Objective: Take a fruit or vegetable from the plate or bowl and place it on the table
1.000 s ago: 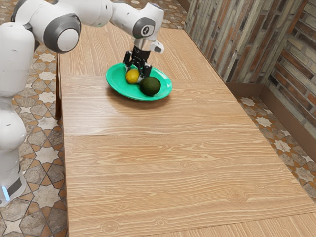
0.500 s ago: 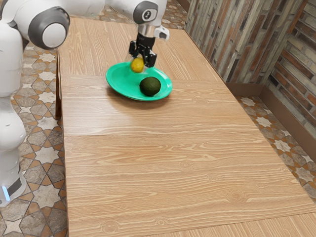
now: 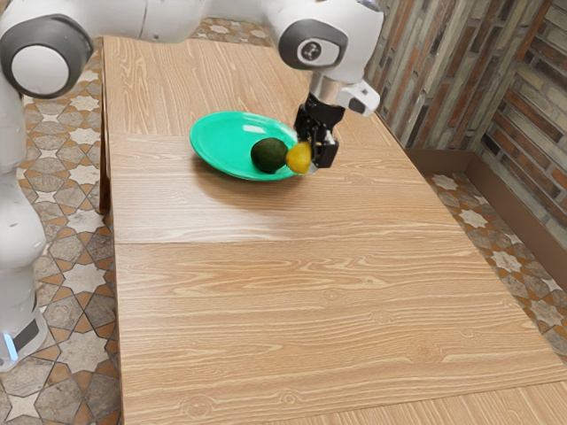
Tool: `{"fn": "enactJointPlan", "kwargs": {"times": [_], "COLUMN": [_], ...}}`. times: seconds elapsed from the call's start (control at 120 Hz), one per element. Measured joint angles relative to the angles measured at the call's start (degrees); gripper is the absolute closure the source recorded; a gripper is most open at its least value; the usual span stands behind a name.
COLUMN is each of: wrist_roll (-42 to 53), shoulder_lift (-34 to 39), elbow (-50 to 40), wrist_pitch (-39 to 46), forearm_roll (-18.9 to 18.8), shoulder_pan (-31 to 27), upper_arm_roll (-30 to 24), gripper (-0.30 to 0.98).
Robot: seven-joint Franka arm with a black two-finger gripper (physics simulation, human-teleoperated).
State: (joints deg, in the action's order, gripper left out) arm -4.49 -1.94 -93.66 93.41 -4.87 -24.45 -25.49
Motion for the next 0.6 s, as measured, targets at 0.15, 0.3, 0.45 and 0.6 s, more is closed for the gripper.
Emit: {"fn": "enactJointPlan", "kwargs": {"times": [0.15, 0.3, 0.45, 0.6], "wrist_roll": [-2.5, -4.4, -5.8, -6.9], "shoulder_lift": [-0.6, -1.2, -1.3, -1.4], "elbow": [-0.3, -0.3, -0.2, 0.1], "wrist_pitch": [-0.3, -0.5, -0.6, -0.7], "forearm_roll": [-1.3, -1.4, -1.4, -1.4], "shoulder_pan": [3.2, 2.2, -1.1, -1.2], "upper_arm_roll": [-3.6, -4.7, -4.7, -4.7], "gripper": [0.36, 0.15, 0.05, 0.02]}}
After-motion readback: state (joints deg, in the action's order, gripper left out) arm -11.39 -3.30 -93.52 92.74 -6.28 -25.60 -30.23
